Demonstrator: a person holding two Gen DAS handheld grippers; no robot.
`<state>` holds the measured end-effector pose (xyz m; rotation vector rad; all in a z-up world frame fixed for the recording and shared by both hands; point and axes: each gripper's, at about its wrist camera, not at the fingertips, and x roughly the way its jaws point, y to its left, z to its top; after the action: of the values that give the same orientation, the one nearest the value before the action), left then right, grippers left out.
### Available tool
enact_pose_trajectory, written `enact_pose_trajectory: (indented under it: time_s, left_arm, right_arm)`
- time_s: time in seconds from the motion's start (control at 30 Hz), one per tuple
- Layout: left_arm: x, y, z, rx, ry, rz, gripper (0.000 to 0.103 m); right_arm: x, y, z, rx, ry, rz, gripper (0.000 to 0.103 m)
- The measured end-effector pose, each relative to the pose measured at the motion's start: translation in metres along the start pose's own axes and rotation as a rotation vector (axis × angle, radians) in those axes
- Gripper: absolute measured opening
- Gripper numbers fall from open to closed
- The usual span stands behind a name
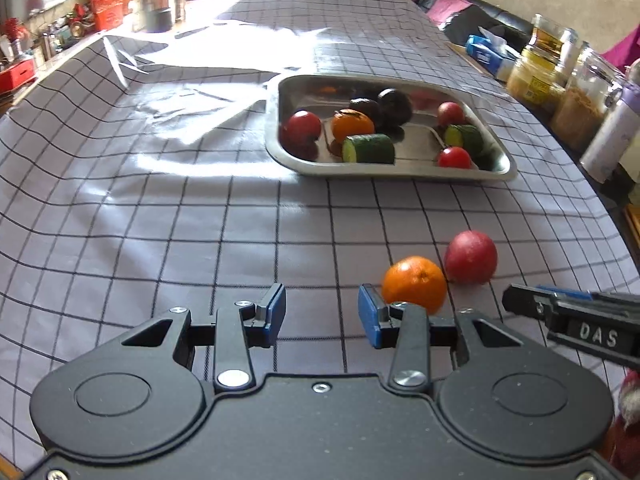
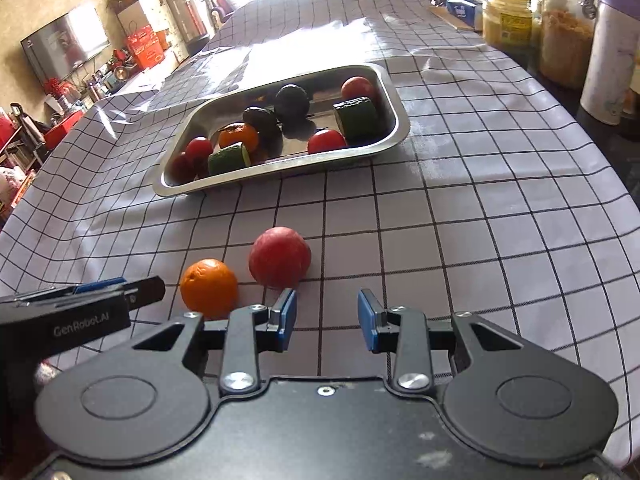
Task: Organize fruits
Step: 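Move both open tools back toward the orange and red apple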
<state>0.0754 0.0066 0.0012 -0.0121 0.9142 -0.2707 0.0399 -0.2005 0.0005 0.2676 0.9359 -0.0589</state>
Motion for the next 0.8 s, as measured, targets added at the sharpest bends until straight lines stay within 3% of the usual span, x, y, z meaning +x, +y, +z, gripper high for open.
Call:
enact_pose_trajectory:
  time_s: [0.17, 0.47, 0.8]
  left_arm:
    - [-0.006, -0.001, -0.012, 0.017, -0.024, -0.016, 0.05]
    - [-0.013, -0.011, -0.023, 0.083, -0.054, 0.026, 0.05]
    - [-0.014, -0.003, -0.019, 0.071, -0.058, 0.024, 0.05]
  right_arm:
    - [-0.004, 0.003, -0.008, -0.008, -0.039, -0.015, 0.037]
    - [-0.003, 0.014, -0.007, -0.029, -0.102, -0.043, 0.037]
    - [0.003, 0.023, 0.001, -0.015, -0.135, -0.027, 0.039]
